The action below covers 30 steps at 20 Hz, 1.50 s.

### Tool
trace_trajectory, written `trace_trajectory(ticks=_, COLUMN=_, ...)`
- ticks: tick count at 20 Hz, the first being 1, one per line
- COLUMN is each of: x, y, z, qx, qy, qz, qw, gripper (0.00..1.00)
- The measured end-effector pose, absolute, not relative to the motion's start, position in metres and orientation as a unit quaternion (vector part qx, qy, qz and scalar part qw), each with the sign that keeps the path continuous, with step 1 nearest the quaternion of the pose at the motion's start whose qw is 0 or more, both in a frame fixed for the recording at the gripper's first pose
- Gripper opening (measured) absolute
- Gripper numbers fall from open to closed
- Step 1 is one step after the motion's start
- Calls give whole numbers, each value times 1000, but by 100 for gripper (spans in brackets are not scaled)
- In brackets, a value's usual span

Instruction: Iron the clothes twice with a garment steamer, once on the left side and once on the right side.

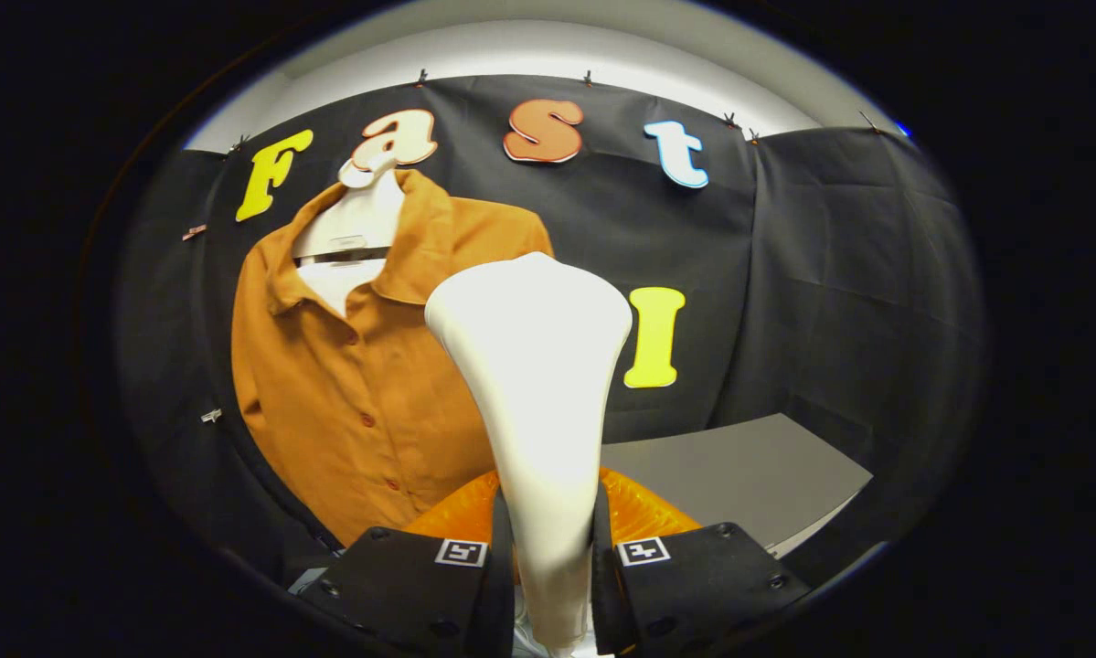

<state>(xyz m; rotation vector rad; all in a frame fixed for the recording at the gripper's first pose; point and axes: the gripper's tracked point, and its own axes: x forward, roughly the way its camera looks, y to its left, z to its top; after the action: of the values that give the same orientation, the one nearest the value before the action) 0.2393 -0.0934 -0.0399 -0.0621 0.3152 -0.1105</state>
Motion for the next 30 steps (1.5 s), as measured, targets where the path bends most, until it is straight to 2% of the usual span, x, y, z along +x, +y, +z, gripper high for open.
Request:
trace_trajectory(ticks=7, x=271, y=-46, z=-56, qx=-33, qy=166, qz=-52, qw=984, gripper=37)
trace_trajectory(ticks=19, x=314, y=-41, z=-105, qx=-31, qy=213, qz=-77, qw=973, gripper=37)
trace_trajectory(ticks=30, x=298, y=-45, z=-176, qx=-24, qy=284, qz=-87, qw=955, gripper=37)
